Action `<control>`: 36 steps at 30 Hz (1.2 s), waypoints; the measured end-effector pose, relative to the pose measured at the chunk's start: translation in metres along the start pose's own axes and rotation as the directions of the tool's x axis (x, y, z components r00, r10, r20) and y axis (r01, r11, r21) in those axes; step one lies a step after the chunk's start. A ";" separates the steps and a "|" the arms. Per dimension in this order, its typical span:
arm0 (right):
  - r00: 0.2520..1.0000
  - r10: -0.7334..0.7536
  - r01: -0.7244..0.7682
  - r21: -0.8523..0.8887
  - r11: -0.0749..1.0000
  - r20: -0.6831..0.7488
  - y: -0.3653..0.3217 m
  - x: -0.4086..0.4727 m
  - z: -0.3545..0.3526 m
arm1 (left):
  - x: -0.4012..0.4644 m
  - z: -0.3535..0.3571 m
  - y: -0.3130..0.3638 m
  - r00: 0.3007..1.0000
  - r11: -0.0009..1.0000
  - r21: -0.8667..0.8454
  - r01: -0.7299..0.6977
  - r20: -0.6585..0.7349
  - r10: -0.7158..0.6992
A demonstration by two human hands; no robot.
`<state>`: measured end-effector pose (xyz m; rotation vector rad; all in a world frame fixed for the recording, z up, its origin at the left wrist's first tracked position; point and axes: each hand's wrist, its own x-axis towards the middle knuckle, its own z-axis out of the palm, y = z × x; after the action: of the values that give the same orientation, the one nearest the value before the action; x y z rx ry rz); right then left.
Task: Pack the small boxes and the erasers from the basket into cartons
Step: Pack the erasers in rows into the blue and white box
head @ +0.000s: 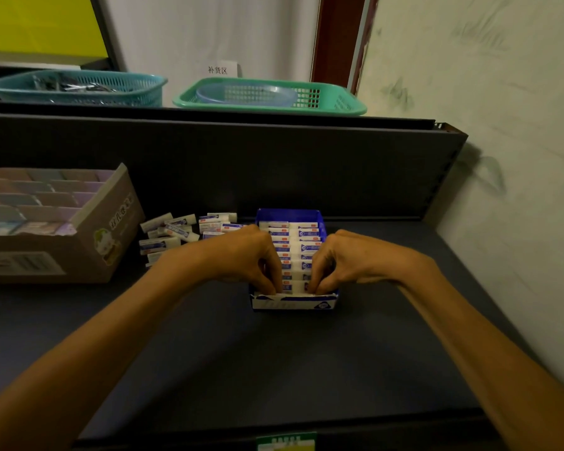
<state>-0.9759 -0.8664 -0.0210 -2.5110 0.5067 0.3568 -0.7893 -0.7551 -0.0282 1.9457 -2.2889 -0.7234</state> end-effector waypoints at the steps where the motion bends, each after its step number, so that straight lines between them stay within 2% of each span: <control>1: 1.000 -0.003 0.003 0.000 1.000 0.004 0.000 0.001 0.000 | 0.000 0.001 0.000 1.000 1.000 0.001 0.003 -0.006 -0.003; 5: 1.000 0.001 -0.001 0.002 1.000 0.006 0.002 0.001 -0.002 | -0.007 0.003 0.002 0.999 1.000 -0.029 0.001 -0.045 -0.002; 7: 1.000 -0.006 0.006 0.016 1.000 -0.024 0.000 -0.002 -0.003 | -0.013 0.002 0.004 0.994 0.997 -0.076 0.005 -0.107 -0.013; 9: 0.990 -0.041 0.044 0.017 0.999 -0.138 -0.002 -0.004 -0.006 | -0.021 -0.002 0.005 0.974 0.995 -0.095 0.014 -0.224 -0.035; 12: 0.926 -0.087 0.070 -0.057 0.996 -0.368 -0.007 -0.001 -0.008 | -0.035 -0.009 0.000 0.901 0.996 -0.042 0.073 -0.427 -0.084; 15: 0.872 -0.099 0.019 -0.168 0.986 -0.480 -0.015 0.009 -0.006 | -0.048 -0.010 -0.011 0.825 0.954 0.031 0.299 -0.510 -0.242; 18: 0.853 -0.141 0.006 -0.261 0.965 -0.502 -0.030 0.021 -0.002 | -0.064 -0.005 -0.022 0.772 0.872 0.108 0.478 -0.526 -0.358; 24: 0.833 -0.236 0.043 -0.366 0.929 -0.501 -0.057 0.051 0.006 | -0.094 0.005 -0.041 0.721 0.807 0.103 0.581 -0.526 -0.452; 28: 0.856 -0.243 0.057 -0.382 0.922 -0.457 -0.072 0.081 0.017 | -0.107 0.011 -0.058 0.722 0.809 0.092 0.580 -0.519 -0.458; 32: 0.897 -0.174 0.040 -0.318 0.947 -0.405 -0.081 0.104 0.027 | -0.108 0.016 -0.075 0.764 0.840 0.074 0.537 -0.464 -0.448; 36: 0.921 -0.145 0.022 -0.324 0.946 -0.361 -0.091 0.118 0.031 | -0.103 0.018 -0.087 0.811 0.887 0.029 0.461 -0.418 -0.408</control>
<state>-0.8363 -0.8113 -0.0456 -2.9217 0.5182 -0.1026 -0.6943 -0.6608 -0.0510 2.4404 -1.6996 -0.1539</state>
